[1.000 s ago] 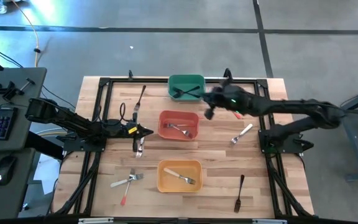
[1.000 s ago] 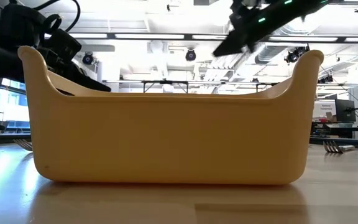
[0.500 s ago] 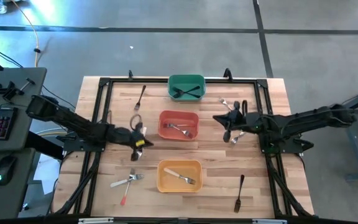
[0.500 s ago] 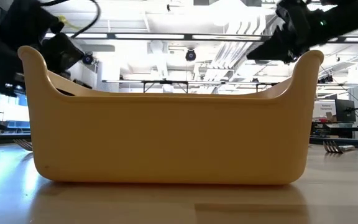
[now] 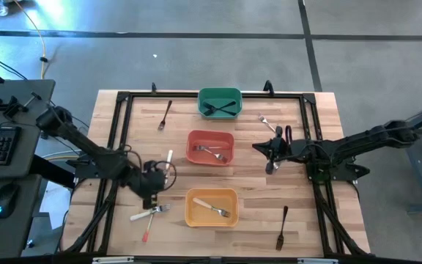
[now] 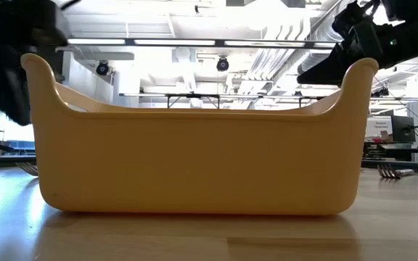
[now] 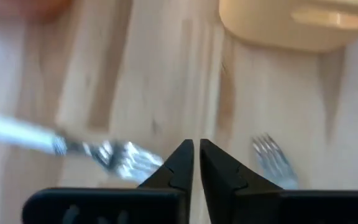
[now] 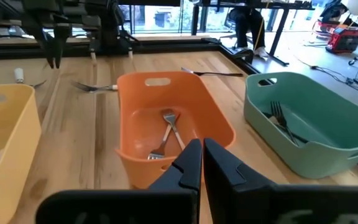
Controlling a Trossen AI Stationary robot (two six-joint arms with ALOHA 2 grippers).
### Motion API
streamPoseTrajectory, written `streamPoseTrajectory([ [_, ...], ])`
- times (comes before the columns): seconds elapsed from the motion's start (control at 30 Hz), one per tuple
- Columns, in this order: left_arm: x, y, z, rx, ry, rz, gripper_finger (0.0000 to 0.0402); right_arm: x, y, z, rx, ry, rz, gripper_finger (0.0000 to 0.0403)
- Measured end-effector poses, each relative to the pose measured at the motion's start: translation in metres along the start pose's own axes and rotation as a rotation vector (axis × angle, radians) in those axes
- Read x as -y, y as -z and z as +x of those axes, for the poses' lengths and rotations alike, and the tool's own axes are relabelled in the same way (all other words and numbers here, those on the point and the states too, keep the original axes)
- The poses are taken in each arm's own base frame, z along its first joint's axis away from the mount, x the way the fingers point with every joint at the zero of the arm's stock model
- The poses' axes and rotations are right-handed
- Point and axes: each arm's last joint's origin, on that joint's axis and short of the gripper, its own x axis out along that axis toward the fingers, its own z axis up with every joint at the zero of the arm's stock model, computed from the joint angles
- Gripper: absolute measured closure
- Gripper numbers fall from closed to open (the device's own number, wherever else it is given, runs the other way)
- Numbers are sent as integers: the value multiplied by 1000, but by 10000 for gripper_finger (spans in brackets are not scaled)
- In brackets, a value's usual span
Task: Sort silverware by color (type)
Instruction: Put the white fork into the yellow bin
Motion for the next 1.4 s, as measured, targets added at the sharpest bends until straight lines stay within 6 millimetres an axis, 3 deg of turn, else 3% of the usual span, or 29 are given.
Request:
streamPoseTrajectory([
  [0.27, 28, 26, -12, -118, 66, -109, 313, -3, 0, -1, 1, -20, -5, 403],
  [0.53, 48, 51, 1, -214, 13, -101, 269, -4, 0, -1, 1, -21, -6, 403],
  [0.73, 70, 53, 8, -244, -16, -54, 252, -4, 0, -1, 0, -20, -6, 403],
  [0.9, 83, 53, 14, -283, -77, -13, 245, -4, 0, -1, 0, -20, -6, 403],
  [1.23, 87, 60, 28, -371, -164, 22, 246, -8, 1, -3, 2, -46, -13, 403],
  [1.4, 86, 61, 28, -386, -175, 45, 282, -10, 1, -4, 3, -55, -15, 403],
])
